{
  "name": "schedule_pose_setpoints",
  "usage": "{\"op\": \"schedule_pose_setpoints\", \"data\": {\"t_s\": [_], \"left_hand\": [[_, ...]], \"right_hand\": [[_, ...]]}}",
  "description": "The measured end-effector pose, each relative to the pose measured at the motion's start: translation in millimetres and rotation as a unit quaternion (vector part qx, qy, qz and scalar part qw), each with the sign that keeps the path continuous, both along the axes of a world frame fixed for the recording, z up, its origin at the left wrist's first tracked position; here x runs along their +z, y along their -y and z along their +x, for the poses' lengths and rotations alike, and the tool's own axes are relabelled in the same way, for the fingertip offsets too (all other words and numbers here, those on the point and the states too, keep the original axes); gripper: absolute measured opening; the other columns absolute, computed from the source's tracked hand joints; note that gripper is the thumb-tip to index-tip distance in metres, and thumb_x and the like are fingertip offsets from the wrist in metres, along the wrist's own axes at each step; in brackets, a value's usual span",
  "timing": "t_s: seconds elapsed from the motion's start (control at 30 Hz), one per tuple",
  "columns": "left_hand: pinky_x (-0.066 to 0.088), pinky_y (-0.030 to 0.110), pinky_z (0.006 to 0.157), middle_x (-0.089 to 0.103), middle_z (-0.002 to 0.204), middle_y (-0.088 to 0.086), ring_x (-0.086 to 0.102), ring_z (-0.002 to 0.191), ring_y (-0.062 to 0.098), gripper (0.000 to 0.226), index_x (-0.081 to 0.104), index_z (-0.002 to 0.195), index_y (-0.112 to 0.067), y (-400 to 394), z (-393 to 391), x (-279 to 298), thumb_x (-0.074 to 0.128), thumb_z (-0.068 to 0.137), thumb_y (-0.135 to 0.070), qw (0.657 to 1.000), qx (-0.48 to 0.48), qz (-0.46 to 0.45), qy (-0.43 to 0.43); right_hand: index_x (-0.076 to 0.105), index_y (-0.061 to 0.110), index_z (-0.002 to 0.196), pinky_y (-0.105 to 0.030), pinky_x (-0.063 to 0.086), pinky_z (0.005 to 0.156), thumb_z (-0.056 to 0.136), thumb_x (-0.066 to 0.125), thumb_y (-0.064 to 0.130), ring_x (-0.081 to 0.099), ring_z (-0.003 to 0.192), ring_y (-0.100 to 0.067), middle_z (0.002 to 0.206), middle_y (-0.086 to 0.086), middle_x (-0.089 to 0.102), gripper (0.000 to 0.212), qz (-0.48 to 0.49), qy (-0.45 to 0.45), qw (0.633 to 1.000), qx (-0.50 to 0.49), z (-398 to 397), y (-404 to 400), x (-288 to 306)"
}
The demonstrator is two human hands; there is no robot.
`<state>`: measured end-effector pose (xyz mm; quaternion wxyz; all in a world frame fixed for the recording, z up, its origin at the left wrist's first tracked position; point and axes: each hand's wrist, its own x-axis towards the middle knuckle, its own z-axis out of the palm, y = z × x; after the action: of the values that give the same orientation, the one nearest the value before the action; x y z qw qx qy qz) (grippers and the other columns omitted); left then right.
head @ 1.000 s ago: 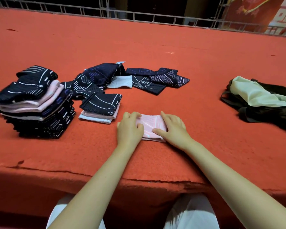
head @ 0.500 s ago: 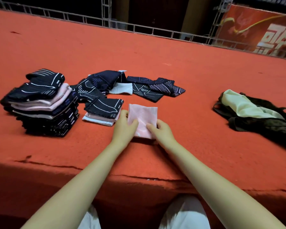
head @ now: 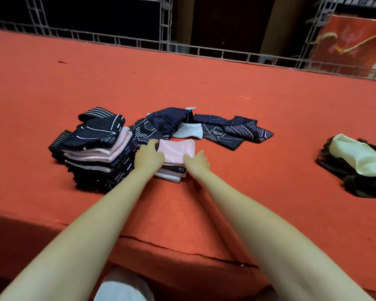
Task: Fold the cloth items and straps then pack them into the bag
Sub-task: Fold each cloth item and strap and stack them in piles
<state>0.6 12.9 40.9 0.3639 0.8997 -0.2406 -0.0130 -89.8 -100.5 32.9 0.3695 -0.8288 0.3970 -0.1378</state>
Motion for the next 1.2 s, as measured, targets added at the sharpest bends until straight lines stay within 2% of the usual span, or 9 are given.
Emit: {"op": "schedule_pose_setpoints", "data": {"t_s": [0.27, 0.4, 0.5, 0.6, 0.67, 0.8, 0.93, 1.1, 1.2], "left_hand": [[0.039, 0.035, 0.089, 0.058, 0.123, 0.018, 0.052, 0.113, 0.034, 0.038, 0.054, 0.124, -0.006, -7, 1, -10, 0.044, 0.088, -0.014, 0.997, -0.002, -0.071, -0.039], [0.042, 0.037, 0.089, 0.057, 0.122, 0.019, 0.052, 0.111, 0.036, 0.04, 0.054, 0.123, -0.006, -12, 0, -10, 0.045, 0.085, -0.013, 0.999, -0.014, -0.029, -0.024], [0.041, 0.041, 0.093, 0.056, 0.123, 0.021, 0.05, 0.114, 0.04, 0.043, 0.052, 0.125, -0.007, -12, -5, -13, 0.047, 0.083, -0.011, 0.999, -0.016, 0.035, 0.015], [0.032, 0.043, 0.104, 0.05, 0.128, 0.022, 0.041, 0.122, 0.038, 0.051, 0.05, 0.131, -0.007, -6, -11, -10, 0.051, 0.079, -0.009, 0.991, -0.006, 0.048, 0.126], [0.027, 0.042, 0.108, 0.049, 0.13, 0.018, 0.038, 0.125, 0.035, 0.05, 0.052, 0.13, -0.009, 2, -18, -4, 0.052, 0.08, -0.009, 0.982, -0.028, 0.037, 0.181], [0.032, 0.04, 0.102, 0.052, 0.128, 0.013, 0.042, 0.122, 0.032, 0.04, 0.06, 0.122, -0.016, 25, -26, 12, 0.05, 0.083, -0.014, 0.983, -0.075, 0.045, 0.164], [0.042, 0.041, 0.089, 0.059, 0.116, 0.012, 0.049, 0.112, 0.036, 0.034, 0.068, 0.108, -0.022, 45, -18, 12, 0.046, 0.083, -0.017, 0.985, -0.083, 0.09, 0.124], [0.044, 0.031, 0.078, 0.067, 0.106, -0.009, 0.059, 0.104, 0.021, 0.017, 0.069, 0.086, -0.037, 51, -4, 5, 0.055, 0.081, -0.03, 0.986, -0.123, 0.087, 0.072], [0.042, 0.028, 0.079, 0.067, 0.103, -0.013, 0.059, 0.102, 0.013, 0.011, 0.071, 0.088, -0.036, 45, -3, -3, 0.061, 0.082, -0.035, 0.991, -0.111, 0.02, 0.07]], "right_hand": [[0.049, -0.006, 0.128, -0.039, 0.048, 0.085, 0.089, 0.034, 0.042, 0.061, 0.103, -0.035, 0.12, -0.022, 0.06, 0.063, 0.146, 0.064, 0.987, 0.026, 11, -26, -4], [0.061, -0.004, 0.101, -0.033, 0.047, 0.054, 0.098, 0.029, 0.035, 0.052, 0.058, -0.026, 0.076, -0.011, 0.057, 0.05, 0.127, -0.01, 0.988, 0.091, 2, -31, -2], [0.053, 0.01, 0.066, -0.027, 0.04, 0.047, 0.099, 0.033, 0.038, 0.046, 0.052, -0.02, 0.062, -0.004, 0.051, 0.048, 0.107, -0.032, 0.986, 0.124, -16, -24, 2], [0.05, 0.008, 0.066, -0.027, 0.041, 0.046, 0.098, 0.032, 0.041, 0.049, 0.05, -0.022, 0.06, -0.008, 0.053, 0.049, 0.07, -0.016, 0.99, 0.125, -26, -6, -1], [0.052, 0.006, 0.077, -0.03, 0.043, 0.049, 0.098, 0.032, 0.038, 0.052, 0.053, -0.026, 0.064, -0.009, 0.056, 0.044, 0.045, 0.004, 0.993, 0.105, -34, 12, -5], [0.059, 0.007, 0.095, -0.037, 0.051, 0.066, 0.095, 0.037, 0.03, 0.059, 0.071, -0.027, 0.074, -0.008, 0.061, 0.032, 0.014, 0.036, 0.998, 0.044, -51, 57, -11], [0.06, 0.01, 0.119, -0.034, 0.044, 0.095, 0.092, 0.042, 0.027, 0.057, 0.111, -0.028, 0.118, -0.011, 0.064, 0.036, -0.043, 0.001, 0.999, -0.009, -53, 93, -15], [0.051, 0.012, 0.131, -0.039, 0.04, 0.098, 0.091, 0.048, 0.029, 0.039, 0.127, -0.029, 0.132, -0.011, 0.05, 0.044, -0.219, -0.042, 0.975, 0.0, -36, 130, -17], [0.044, 0.016, 0.137, -0.042, 0.037, 0.101, 0.09, 0.054, 0.036, 0.032, 0.132, -0.027, 0.138, -0.009, 0.042, 0.052, -0.257, -0.089, 0.962, -0.007, -23, 161, -21]]}}
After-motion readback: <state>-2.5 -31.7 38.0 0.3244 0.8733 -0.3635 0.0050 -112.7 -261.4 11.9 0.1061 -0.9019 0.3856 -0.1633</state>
